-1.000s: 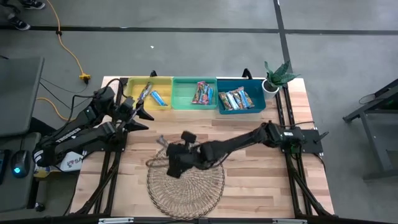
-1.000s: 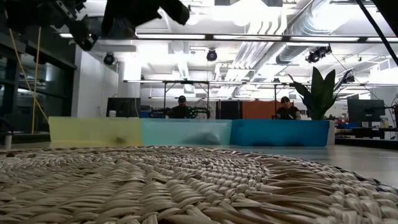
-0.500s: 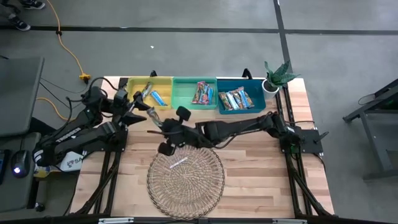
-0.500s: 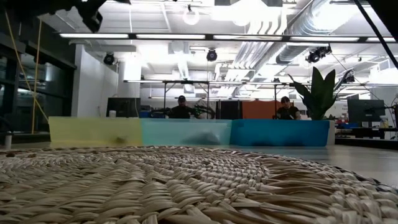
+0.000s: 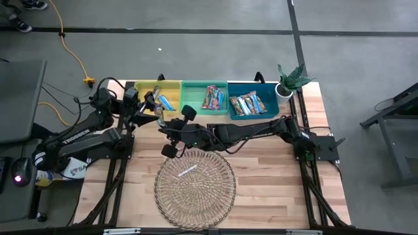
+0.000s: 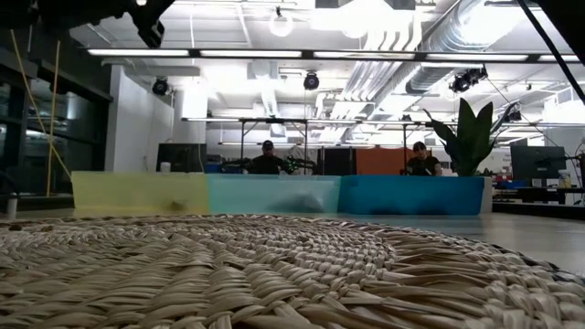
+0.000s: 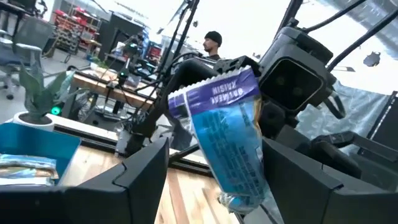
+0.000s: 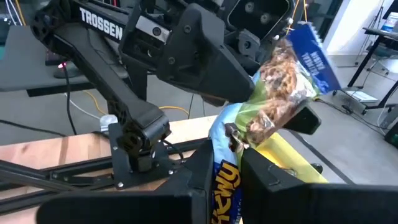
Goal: Pick and place Granola Bars by type
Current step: Put the blue granola bar into the yellow bin
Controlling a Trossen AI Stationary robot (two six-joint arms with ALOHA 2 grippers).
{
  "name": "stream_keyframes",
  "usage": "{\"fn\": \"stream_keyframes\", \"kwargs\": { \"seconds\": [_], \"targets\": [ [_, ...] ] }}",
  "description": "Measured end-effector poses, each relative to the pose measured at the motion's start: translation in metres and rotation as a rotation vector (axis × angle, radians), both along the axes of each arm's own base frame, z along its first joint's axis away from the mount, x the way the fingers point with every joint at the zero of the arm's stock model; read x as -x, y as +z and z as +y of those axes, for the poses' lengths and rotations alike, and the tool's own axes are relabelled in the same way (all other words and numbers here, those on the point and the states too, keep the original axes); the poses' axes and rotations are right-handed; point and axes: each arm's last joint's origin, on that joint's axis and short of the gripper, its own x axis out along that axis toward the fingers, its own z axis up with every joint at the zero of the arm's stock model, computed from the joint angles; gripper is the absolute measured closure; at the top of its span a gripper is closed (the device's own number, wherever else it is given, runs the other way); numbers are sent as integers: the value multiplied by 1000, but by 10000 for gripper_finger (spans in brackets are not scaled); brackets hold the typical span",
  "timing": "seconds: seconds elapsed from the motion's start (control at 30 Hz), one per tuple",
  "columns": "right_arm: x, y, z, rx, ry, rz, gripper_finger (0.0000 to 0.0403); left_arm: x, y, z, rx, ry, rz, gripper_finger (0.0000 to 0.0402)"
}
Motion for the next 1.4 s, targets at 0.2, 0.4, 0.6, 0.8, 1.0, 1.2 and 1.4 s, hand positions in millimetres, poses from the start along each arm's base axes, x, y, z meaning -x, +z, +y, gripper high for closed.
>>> {"fn": "stream_keyframes", "kwargs": {
  "seconds": [0.2,0.4,0.6,0.8,1.0,1.2,1.4],
  "targets": [
    [0,1,-3,19,-4,6,368,-3,3,2,-5,-9,-28,152],
    [-1,1,-8,16,-9,6,368,-5,4,3,14,-46,-28,152],
    [-1,1,-11,15,-15,5,368,-6,4,3,28,-49,-33,162],
    [-1,1,-11,16,-13,12,368,-6,4,4,25,-46,-33,221],
    [0,0,-11,11,-15,14,368,-6,4,4,24,-44,-33,279],
    [0,-1,-11,8,-16,25,368,-6,4,4,19,-43,-34,317],
    [0,-2,-11,-7,-20,27,367,-6,4,4,17,-41,-33,336]
  ]
}}
